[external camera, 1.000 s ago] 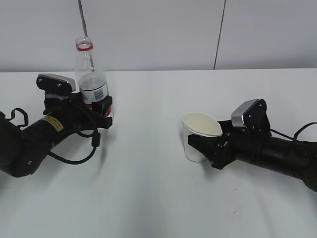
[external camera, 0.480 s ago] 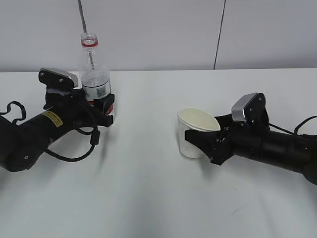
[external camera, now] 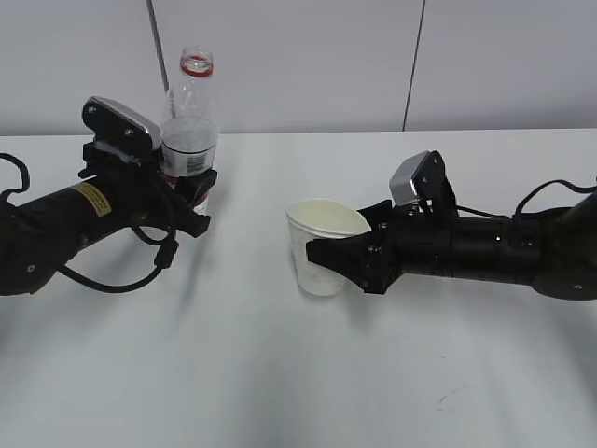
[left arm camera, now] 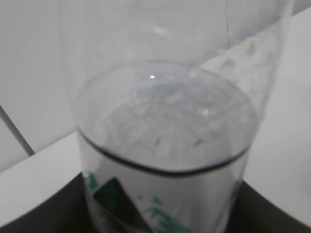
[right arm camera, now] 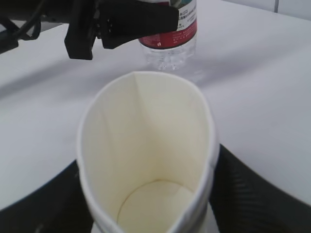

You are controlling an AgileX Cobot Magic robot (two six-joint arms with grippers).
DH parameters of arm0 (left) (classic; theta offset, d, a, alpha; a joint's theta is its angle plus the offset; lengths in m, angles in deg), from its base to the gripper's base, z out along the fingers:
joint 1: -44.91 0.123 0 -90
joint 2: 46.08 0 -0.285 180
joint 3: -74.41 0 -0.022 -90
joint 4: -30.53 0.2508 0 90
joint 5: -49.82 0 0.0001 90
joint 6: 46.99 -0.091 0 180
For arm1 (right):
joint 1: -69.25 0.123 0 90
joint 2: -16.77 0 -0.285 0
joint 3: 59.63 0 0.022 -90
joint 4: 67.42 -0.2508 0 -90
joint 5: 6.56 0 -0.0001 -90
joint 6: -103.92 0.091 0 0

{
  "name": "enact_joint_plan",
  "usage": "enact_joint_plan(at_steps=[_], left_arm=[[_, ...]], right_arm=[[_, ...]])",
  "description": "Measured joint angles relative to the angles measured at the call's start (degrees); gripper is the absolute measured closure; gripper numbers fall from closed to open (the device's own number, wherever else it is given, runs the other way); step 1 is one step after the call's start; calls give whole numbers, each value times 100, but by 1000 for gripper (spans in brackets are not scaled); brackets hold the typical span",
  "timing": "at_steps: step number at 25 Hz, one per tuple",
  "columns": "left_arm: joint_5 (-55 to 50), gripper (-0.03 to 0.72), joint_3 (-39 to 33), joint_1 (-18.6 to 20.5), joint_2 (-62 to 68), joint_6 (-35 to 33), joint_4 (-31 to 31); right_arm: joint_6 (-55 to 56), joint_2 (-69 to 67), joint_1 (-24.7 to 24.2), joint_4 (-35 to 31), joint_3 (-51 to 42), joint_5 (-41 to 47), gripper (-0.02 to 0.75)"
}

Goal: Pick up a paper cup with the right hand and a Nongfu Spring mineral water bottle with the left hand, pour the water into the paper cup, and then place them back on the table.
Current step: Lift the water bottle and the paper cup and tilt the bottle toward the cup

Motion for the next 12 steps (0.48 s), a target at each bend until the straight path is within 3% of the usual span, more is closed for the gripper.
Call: enact_joint_plan(at_steps=[12], left_arm=[[-974, 276, -5, -6, -737, -1932, 77]], right_arm=[[911, 0, 37, 803, 699, 166, 252]])
